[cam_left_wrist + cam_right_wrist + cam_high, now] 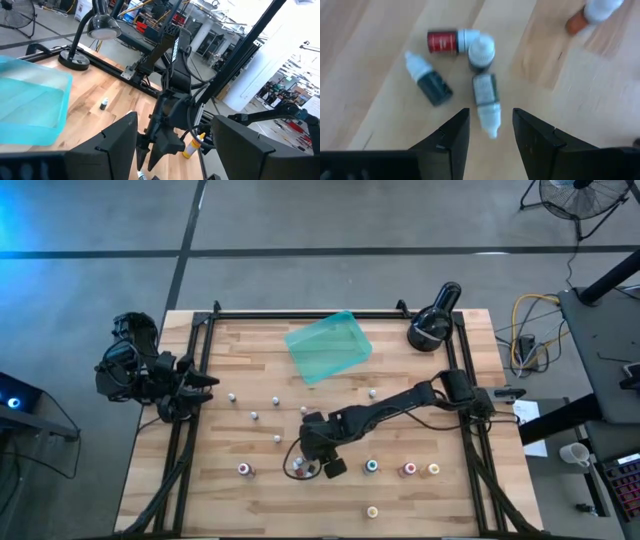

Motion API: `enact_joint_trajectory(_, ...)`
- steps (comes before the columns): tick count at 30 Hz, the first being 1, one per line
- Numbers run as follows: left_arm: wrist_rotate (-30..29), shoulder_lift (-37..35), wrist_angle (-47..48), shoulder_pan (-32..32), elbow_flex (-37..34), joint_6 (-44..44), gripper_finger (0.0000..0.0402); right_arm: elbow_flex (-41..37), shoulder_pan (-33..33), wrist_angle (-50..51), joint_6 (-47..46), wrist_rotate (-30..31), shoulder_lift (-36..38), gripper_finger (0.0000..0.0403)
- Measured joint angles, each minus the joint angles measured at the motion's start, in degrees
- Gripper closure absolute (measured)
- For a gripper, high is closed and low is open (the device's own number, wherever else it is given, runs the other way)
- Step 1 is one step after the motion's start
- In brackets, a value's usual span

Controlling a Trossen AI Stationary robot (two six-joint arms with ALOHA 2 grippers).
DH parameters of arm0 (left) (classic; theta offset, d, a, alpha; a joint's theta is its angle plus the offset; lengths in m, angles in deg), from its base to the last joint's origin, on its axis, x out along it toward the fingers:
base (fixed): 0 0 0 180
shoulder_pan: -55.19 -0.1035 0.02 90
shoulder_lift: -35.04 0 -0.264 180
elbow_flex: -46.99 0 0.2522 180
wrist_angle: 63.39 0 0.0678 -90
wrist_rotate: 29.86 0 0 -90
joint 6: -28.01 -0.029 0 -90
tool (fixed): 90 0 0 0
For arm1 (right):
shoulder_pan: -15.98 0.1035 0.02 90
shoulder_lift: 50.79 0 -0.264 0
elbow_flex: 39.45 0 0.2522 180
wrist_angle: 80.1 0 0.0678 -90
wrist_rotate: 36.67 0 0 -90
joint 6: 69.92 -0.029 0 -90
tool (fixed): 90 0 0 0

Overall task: Pick & Place food coloring
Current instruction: Adjust the orange small food coloring bottle

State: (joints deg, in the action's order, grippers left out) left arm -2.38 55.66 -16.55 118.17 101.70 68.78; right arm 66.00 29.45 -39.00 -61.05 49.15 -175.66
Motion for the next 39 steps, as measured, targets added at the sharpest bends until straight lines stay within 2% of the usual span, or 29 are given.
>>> enact_joint_trajectory(6,-0.3,0.0,0.0,0.0,0.0,-0.1,0.0177,0.0,0.0,-1.8,-1.6,-0.4,-2.9,0.0255)
enact_joint_trajectory(17,-0.3,0.0,0.0,0.0,0.0,0.2,0.0177,0.1,-0.2,-0.1,-0.4,-0.4,-3.0,0.0275)
enact_joint_trajectory(33,-0.3,0.0,0.0,0.0,0.0,0.2,0.0177,0.0,-0.2,-0.4,0.3,-0.3,-3.0,0.0349)
enact_joint_trajectory(36,-0.3,0.0,0.0,0.0,0.0,0.2,0.0177,1.4,-0.2,2.3,0.0,-0.2,-3.0,0.0350)
enact_joint_trajectory(39,-0.3,0.0,0.0,0.0,0.0,0.2,0.0177,3.9,-0.4,9.6,-4.3,-0.2,-3.0,0.0349)
